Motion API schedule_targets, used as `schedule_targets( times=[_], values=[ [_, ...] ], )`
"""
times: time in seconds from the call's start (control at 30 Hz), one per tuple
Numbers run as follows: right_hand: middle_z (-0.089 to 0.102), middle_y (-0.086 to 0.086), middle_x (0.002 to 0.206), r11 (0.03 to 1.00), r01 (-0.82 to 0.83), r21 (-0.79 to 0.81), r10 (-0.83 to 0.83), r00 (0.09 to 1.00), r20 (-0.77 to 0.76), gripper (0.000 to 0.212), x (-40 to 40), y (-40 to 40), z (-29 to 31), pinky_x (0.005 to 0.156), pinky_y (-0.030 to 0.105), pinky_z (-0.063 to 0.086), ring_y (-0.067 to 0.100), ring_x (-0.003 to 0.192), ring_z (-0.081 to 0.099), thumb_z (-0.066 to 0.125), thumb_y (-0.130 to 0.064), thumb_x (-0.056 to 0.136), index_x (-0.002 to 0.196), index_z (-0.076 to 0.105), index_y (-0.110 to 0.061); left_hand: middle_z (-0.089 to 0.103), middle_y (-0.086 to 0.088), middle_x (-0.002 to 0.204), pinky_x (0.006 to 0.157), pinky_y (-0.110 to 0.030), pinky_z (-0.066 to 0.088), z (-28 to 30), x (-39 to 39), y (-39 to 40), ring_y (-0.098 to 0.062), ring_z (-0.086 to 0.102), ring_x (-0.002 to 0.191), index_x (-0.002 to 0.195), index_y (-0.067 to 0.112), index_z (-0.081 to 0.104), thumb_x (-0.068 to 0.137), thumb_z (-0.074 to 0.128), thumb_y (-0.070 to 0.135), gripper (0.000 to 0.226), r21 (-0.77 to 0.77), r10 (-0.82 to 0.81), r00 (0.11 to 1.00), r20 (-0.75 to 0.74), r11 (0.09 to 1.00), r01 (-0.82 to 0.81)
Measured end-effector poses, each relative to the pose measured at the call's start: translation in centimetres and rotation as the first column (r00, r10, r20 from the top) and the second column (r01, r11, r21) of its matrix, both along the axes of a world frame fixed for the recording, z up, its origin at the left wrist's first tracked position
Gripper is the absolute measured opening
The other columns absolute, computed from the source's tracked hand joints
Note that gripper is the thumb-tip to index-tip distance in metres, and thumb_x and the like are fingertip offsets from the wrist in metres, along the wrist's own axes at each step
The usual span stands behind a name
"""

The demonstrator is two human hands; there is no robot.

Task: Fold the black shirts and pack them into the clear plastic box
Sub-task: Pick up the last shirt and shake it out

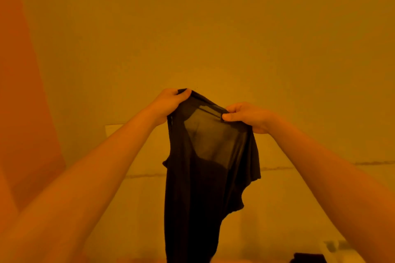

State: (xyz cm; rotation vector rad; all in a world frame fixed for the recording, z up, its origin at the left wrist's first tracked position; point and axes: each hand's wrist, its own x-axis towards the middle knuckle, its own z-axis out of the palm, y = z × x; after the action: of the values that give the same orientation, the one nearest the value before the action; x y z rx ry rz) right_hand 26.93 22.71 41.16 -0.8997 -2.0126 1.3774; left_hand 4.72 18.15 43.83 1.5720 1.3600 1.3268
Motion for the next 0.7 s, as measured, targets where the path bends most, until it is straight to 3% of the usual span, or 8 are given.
schedule_targets(
  times=[0.1, 0.17, 0.23, 0.33, 0.43, 0.53, 0.6, 0.7],
  values=[
    [0.072, 0.003, 0.08, 1.0, -0.021, 0.003, 0.02, 0.987, 0.161, 0.009, 0.7, 0.0, 0.5, 0.065, 0.024, 0.057, 0.013, 0.07, 0.069, 0.058, -0.009, 0.087, 0.091, 0.066, -0.007, 0.066, -0.002, 0.081, 0.061, -0.02, 0.054, -0.3, -0.6, -0.5, -0.009, 0.066, 0.066, 0.088, 0.013, 0.062, 0.095, 0.047, 0.036, 0.028, -0.059, -0.117, 0.992, -0.038, 0.992, 0.114],
    [0.072, 0.001, 0.073, 1.0, -0.006, 0.028, 0.002, 0.991, 0.134, 0.01, 0.9, 0.2, 0.7, 0.061, 0.023, 0.056, 0.01, 0.064, 0.068, 0.055, -0.006, 0.089, 0.087, 0.065, -0.007, 0.068, 0.002, 0.075, 0.057, -0.016, 0.052, -0.5, -0.9, -0.6, -0.005, 0.065, 0.062, 0.092, 0.015, 0.063, 0.097, 0.036, 0.039, 0.037, -0.135, -0.236, 0.969, -0.068, 0.965, 0.226],
    [0.072, 0.0, 0.07, 0.999, -0.011, 0.033, 0.009, 0.998, 0.068, 0.012, 0.4, 0.2, 0.9, 0.059, 0.021, 0.055, 0.009, 0.062, 0.067, 0.054, -0.006, 0.089, 0.084, 0.065, -0.009, 0.072, 0.007, 0.082, 0.066, -0.015, 0.053, -0.6, -0.8, -0.6, -0.004, 0.067, 0.074, 0.103, 0.018, 0.062, 0.095, 0.029, 0.047, 0.045, -0.241, -0.368, 0.927, -0.075, 0.908, 0.342],
    [0.07, -0.001, 0.065, 0.997, -0.046, 0.062, 0.041, 0.997, 0.069, 0.015, -0.7, 0.1, 1.3, 0.057, 0.019, 0.053, 0.007, 0.059, 0.065, 0.053, -0.005, 0.089, 0.081, 0.064, -0.009, 0.073, 0.004, 0.089, 0.068, -0.021, 0.054, -0.9, 0.3, -0.5, -0.008, 0.069, 0.08, 0.099, 0.022, 0.068, 0.061, 0.068, 0.066, 0.058, -0.369, -0.551, 0.833, -0.049, 0.785, 0.497],
    [0.067, -0.002, 0.06, 0.997, -0.056, 0.051, 0.049, 0.989, 0.142, 0.019, -0.4, 0.1, 1.7, 0.052, 0.018, 0.051, 0.006, 0.055, 0.064, 0.054, -0.005, 0.089, 0.073, 0.064, -0.009, 0.072, 0.002, 0.075, 0.061, -0.018, 0.054, -1.4, -0.4, 0.3, -0.006, 0.068, 0.066, 0.073, 0.016, 0.075, 0.031, 0.09, 0.054, 0.059, -0.384, -0.63, 0.771, -0.094, 0.737, 0.556],
    [0.072, 0.003, 0.071, 0.993, -0.114, -0.04, 0.12, 0.968, 0.221, 0.004, 1.1, 0.2, 2.2, 0.06, 0.022, 0.056, 0.01, 0.063, 0.068, 0.073, -0.017, 0.07, 0.071, 0.073, -0.013, 0.073, 0.0, 0.079, 0.063, -0.019, 0.055, -1.0, -1.4, 0.5, -0.008, 0.069, 0.068, 0.081, 0.011, 0.074, 0.052, 0.086, 0.047, 0.047, -0.318, -0.575, 0.811, -0.109, 0.793, 0.519],
    [0.073, 0.005, 0.088, 0.975, -0.181, -0.132, 0.217, 0.909, 0.356, 0.046, 2.1, 0.4, 2.2, 0.07, 0.027, 0.057, 0.015, 0.078, 0.07, 0.089, -0.03, 0.047, 0.086, 0.073, -0.011, 0.073, 0.002, 0.075, 0.062, -0.018, 0.054, -0.3, -2.0, 0.6, -0.006, 0.068, 0.066, 0.089, 0.008, 0.067, 0.085, 0.063, 0.026, 0.019, -0.212, -0.456, 0.887, -0.065, 0.875, 0.434],
    [0.073, 0.002, 0.097, 0.946, -0.221, -0.237, 0.312, 0.814, 0.489, 0.074, 3.5, 0.8, 1.5, 0.081, 0.03, 0.056, 0.016, 0.089, 0.069, 0.095, -0.037, 0.03, 0.096, 0.07, -0.012, 0.072, 0.005, 0.07, 0.06, -0.017, 0.054, 1.1, -3.8, 0.3, -0.004, 0.067, 0.065, 0.088, 0.009, 0.064, 0.098, 0.04, 0.012, 0.027, -0.137, -0.325, 0.939, -0.111, 0.941, 0.309]
  ],
)
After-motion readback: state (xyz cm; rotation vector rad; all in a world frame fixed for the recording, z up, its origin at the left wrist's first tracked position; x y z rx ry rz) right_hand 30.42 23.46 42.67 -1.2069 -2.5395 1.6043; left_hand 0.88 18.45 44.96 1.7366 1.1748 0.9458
